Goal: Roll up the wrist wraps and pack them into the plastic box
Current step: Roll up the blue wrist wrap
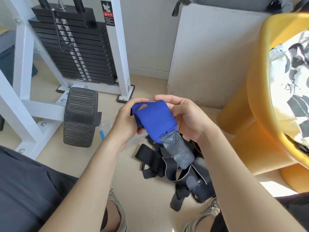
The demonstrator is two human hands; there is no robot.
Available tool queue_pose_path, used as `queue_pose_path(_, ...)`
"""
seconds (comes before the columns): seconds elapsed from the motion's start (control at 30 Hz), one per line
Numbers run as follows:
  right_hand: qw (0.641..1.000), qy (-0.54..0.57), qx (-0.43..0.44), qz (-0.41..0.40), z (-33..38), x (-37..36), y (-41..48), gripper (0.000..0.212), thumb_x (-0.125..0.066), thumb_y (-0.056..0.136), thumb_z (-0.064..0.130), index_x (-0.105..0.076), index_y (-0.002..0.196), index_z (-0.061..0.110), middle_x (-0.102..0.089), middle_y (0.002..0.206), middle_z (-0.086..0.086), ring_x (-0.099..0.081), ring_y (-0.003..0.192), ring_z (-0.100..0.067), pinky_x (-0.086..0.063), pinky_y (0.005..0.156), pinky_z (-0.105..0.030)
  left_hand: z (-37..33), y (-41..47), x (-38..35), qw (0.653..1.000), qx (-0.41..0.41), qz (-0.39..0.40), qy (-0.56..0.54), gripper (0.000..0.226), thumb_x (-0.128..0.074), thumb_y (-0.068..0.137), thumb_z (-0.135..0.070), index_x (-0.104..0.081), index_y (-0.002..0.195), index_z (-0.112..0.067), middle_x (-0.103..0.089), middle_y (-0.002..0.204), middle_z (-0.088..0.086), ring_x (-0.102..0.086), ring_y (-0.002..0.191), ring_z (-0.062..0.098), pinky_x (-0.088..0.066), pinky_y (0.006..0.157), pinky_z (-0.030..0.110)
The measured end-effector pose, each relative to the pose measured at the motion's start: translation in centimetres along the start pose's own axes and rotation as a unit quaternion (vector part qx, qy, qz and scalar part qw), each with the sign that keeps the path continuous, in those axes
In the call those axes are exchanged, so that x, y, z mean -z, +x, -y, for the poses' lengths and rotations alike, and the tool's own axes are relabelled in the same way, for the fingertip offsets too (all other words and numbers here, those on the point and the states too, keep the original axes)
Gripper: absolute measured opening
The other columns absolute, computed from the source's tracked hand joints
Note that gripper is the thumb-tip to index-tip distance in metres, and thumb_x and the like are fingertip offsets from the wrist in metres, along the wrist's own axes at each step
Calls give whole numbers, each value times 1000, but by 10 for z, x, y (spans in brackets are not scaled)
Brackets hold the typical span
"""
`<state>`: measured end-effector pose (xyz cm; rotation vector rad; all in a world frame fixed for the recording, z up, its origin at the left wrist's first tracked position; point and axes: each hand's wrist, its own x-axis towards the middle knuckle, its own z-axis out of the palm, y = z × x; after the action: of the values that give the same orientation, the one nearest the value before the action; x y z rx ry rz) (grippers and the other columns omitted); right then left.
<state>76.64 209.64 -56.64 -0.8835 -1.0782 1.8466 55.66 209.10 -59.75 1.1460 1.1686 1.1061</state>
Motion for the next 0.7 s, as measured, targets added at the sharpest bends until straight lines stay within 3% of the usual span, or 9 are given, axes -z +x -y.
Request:
queue_pose_path(0.13, 997, -30, 63, -29, -5, 2, -1, 29, -73, 92, 1, -75, 119, 12, -83, 100, -7, -80, 85, -22, -64, 71, -33, -1, -1, -7, 997, 58, 21, -52, 28, -55, 95, -29, -80, 101, -17, -66, 81, 13, -60, 69, 26, -45, 63, 34)
queue_pose_path(0.2, 988, -101, 78, -87, -5, 2, -1, 30, -88, 87, 18, -76, 114, 13, -83, 100, -12, -82, 88, -26, -66, 74, -33, 1, -3, -8, 997, 63, 27, -21, 58, -44, 103, -55, -76, 112, -7, -68, 82, 18, -59, 64, 29, -45, 52, 28)
queue_pose_path(0.27, 968, -168, 110, -149, -5, 3, 2, 27, -90, 88, 30, -77, 104, 13, -76, 89, -12, -77, 75, -22, -65, 71, -33, 4, -4, -8, 996, 73, 29, 30, 83, -22, 103, -75, -77, 113, -15, -76, 84, 15, -64, 58, 23, -44, 46, 26)
queue_pose_path(0.33, 949, -192, 156, -197, -8, 2, 5, 18, -83, 97, 26, -73, 97, 11, -71, 81, -8, -66, 63, -13, -58, 63, -30, 4, -6, -11, 994, 72, 40, 69, 89, -19, 100, -84, -77, 107, -17, -76, 79, 15, -65, 55, 18, -44, 44, 25)
queue_pose_path(0.4, 940, -190, 174, -225, -14, 2, 6, 11, -77, 102, 20, -73, 104, 10, -79, 91, -5, -71, 74, -14, -60, 69, -33, 3, -11, -16, 994, 54, 63, 66, 76, -43, 95, -86, -75, 98, -16, -71, 76, 13, -63, 55, 18, -45, 44, 25)
queue_pose_path(0.5, 924, -218, 159, -269, -27, 6, 9, 14, -71, 106, 19, -70, 117, 10, -81, 109, -13, -78, 103, -30, -63, 95, -53, 7, -14, -24, 992, 3, 103, 68, 32, -81, 90, -56, -76, 100, -27, -72, 82, 2, -63, 61, 16, -48, 49, 27)
queue_pose_path(0.57, 909, -255, 138, -299, -35, 10, 9, 14, -68, 107, 24, -70, 118, 14, -81, 109, -6, -78, 103, -28, -62, 96, -52, 6, -15, -26, 988, -11, 114, 102, 24, -86, 87, -49, -76, 102, -32, -74, 81, 0, -64, 59, 20, -50, 52, 30)
queue_pose_path(0.7, 929, -189, 81, -309, -53, 10, 12, 22, -62, 111, 30, -66, 123, 13, -80, 114, -7, -79, 104, -23, -63, 95, -49, 0, -14, -19, 976, -12, 132, 174, 28, -87, 82, -55, -74, 99, -37, -76, 82, -2, -71, 55, 26, -56, 52, 30)
